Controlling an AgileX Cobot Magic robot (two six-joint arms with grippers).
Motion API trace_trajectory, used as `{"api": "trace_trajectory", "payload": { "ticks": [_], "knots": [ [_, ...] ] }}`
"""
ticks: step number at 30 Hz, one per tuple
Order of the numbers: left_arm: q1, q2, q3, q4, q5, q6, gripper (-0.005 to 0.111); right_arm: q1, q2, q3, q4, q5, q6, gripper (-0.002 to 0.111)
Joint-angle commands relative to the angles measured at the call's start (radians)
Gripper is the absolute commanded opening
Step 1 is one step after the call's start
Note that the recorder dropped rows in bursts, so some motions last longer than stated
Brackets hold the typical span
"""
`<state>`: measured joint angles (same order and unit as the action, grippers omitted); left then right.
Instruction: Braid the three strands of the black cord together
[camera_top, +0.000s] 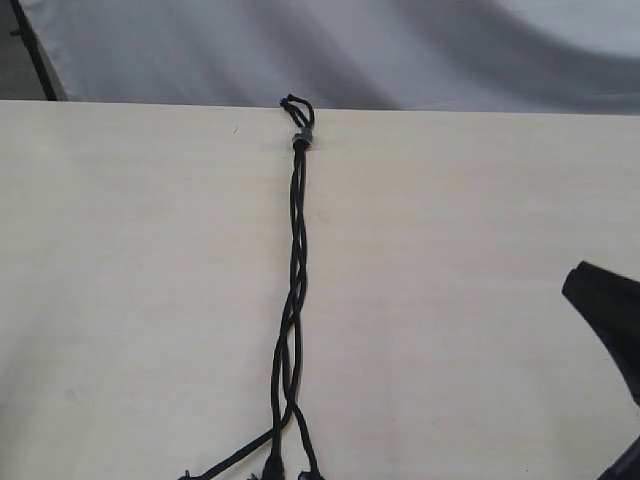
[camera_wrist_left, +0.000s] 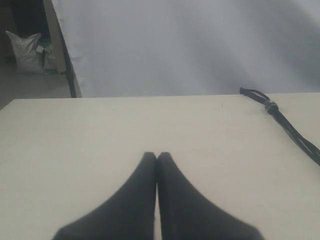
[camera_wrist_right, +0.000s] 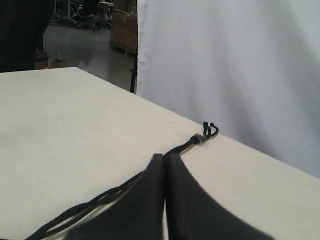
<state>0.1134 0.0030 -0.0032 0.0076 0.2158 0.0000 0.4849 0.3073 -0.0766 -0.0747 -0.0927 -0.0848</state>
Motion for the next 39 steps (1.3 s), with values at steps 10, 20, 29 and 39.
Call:
{"api": "trace_trajectory", "payload": {
  "ticks": [10,20,29,39],
  "knots": [
    [0.002,-0.003,0.003,-0.015,0.001,0.000,0.000,-0.032,-0.069,0.077,0.005,-0.028,0.014,0.000],
    [0.002,-0.003,0.003,-0.015,0.001,0.000,0.000,-0.512,-0.229,0.077,0.005,-0.020,0.193,0.000],
    [0.002,-0.003,0.003,-0.015,0.001,0.000,0.000,-0.599,-0.307,0.077,0.005,0.087,0.215,0.000],
    [0.002,-0.003,0.003,-0.008,0.001,0.000,0.000,-0.599,-0.307,0.077,0.001,0.183,0.215,0.000]
  ]
}}
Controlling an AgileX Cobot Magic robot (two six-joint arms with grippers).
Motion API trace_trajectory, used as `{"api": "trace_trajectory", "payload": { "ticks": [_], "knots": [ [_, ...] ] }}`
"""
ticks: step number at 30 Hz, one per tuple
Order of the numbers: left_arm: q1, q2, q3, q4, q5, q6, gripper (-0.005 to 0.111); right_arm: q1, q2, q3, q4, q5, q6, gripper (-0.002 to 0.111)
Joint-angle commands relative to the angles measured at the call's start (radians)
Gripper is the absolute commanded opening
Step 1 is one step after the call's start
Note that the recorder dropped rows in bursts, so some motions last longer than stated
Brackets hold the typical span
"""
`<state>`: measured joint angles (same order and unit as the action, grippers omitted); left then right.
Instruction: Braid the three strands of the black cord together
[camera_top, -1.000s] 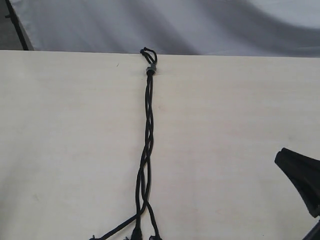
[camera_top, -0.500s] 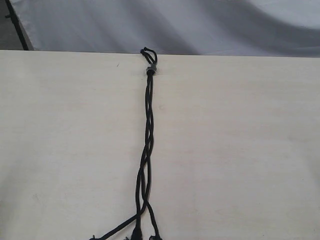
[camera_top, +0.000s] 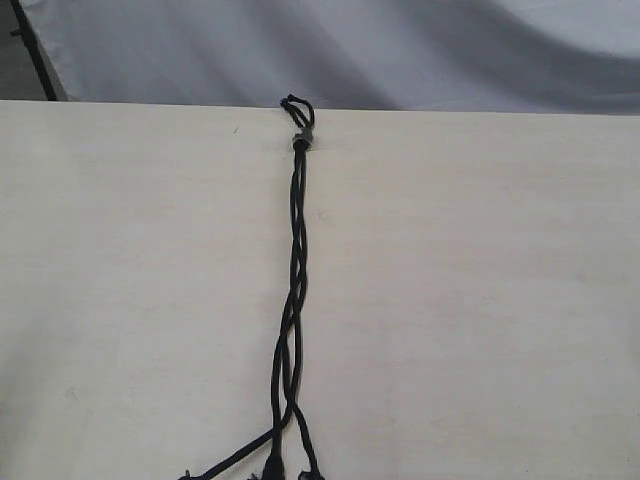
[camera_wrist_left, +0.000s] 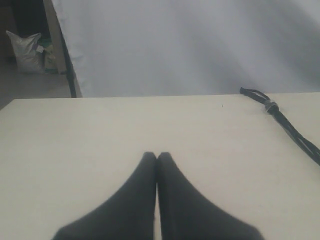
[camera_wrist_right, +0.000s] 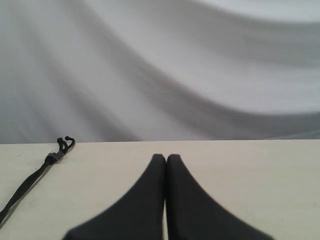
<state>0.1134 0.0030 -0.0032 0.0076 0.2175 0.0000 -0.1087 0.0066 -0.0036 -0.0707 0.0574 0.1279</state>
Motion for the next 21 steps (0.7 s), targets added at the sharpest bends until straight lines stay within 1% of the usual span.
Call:
{"api": "trace_trajectory", "payload": {
  "ticks": [1,4,21],
  "knots": [
    [0.002,-0.003,0.003,-0.008,-0.001,0.000,0.000,-0.005,-0.007,0.004,-0.003,0.046,0.003,0.000],
    [0.002,-0.003,0.003,-0.008,-0.001,0.000,0.000,-0.005,-0.007,0.004,0.001,0.088,0.005,0.000],
    [0.002,-0.003,0.003,-0.008,-0.001,0.000,0.000,-0.005,-0.007,0.004,0.010,0.092,0.005,0.000]
  ]
}}
